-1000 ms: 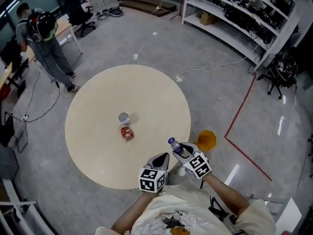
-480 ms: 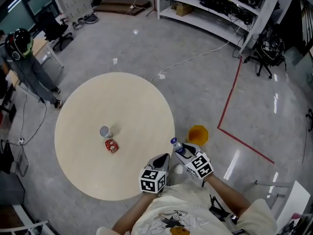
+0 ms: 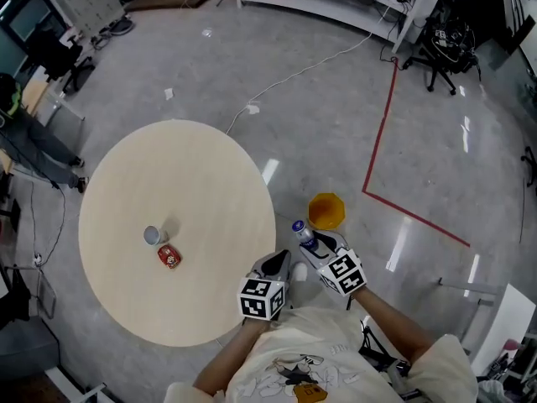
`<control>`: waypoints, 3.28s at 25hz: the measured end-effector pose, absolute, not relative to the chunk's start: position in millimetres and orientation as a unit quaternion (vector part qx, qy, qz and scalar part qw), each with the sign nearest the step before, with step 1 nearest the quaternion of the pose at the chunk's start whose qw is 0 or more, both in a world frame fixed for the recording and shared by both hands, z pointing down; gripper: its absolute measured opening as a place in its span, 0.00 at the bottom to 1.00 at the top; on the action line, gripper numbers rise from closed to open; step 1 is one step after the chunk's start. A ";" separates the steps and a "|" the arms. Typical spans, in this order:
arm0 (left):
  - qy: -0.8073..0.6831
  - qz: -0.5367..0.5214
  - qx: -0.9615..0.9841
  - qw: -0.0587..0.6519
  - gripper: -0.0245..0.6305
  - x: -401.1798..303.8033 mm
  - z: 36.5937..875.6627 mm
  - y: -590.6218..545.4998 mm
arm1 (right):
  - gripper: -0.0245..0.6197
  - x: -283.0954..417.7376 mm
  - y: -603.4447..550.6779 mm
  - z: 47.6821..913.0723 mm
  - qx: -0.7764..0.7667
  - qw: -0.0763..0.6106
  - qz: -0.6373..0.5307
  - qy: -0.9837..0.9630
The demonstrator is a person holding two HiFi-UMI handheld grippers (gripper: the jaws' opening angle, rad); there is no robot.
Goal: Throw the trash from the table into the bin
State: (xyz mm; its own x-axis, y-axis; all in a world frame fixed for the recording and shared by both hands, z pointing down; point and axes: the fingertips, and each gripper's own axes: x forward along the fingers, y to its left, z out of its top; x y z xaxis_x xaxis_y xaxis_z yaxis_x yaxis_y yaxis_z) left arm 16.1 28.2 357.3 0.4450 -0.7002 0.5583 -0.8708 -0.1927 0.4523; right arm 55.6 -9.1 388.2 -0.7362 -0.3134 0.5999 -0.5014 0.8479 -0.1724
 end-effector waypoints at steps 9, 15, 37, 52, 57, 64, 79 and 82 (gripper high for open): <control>-0.500 0.143 0.763 0.384 0.04 53.9 381.6 -23.9 | 0.35 103.8 -55.8 416.2 0.252 0.291 0.189 -0.903; -0.499 0.176 0.750 0.397 0.04 66.3 408.1 -45.5 | 0.35 121.4 -83.1 447.6 0.263 0.297 0.213 -0.893; -0.487 0.249 0.735 0.400 0.04 97.7 594.8 -143.2 | 0.35 168.6 -164.7 672.4 0.300 0.344 0.260 -0.851; -0.473 0.281 0.723 0.417 0.04 106.7 767.0 -138.7 | 0.35 193.6 -159.7 838.0 0.325 0.386 0.281 -0.816; -0.483 0.272 0.716 0.423 0.04 119.0 799.2 -150.6 | 0.35 199.6 -169.9 883.6 0.335 0.396 0.292 -0.804; -0.478 0.282 0.719 0.419 0.04 130.3 836.5 -153.9 | 0.35 208.0 -189.6 939.4 0.351 0.405 0.312 -0.784; -0.490 0.281 0.704 0.430 0.04 115.4 857.2 -130.5 | 0.36 222.1 -185.3 1013.6 0.354 0.442 0.339 -0.751; -0.491 0.280 0.700 0.436 0.04 112.3 853.7 -128.7 | 0.39 220.2 -185.7 1007.4 0.354 0.441 0.335 -0.753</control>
State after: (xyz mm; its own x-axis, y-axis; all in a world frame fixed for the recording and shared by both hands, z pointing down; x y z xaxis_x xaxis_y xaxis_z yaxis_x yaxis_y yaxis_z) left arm 112.3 -128.7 853.7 0.3600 -0.4433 0.8209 -0.9323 -0.1373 0.3348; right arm 220.2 -185.7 1007.4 -0.3598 -0.2384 0.9020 -0.8297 0.5239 -0.1925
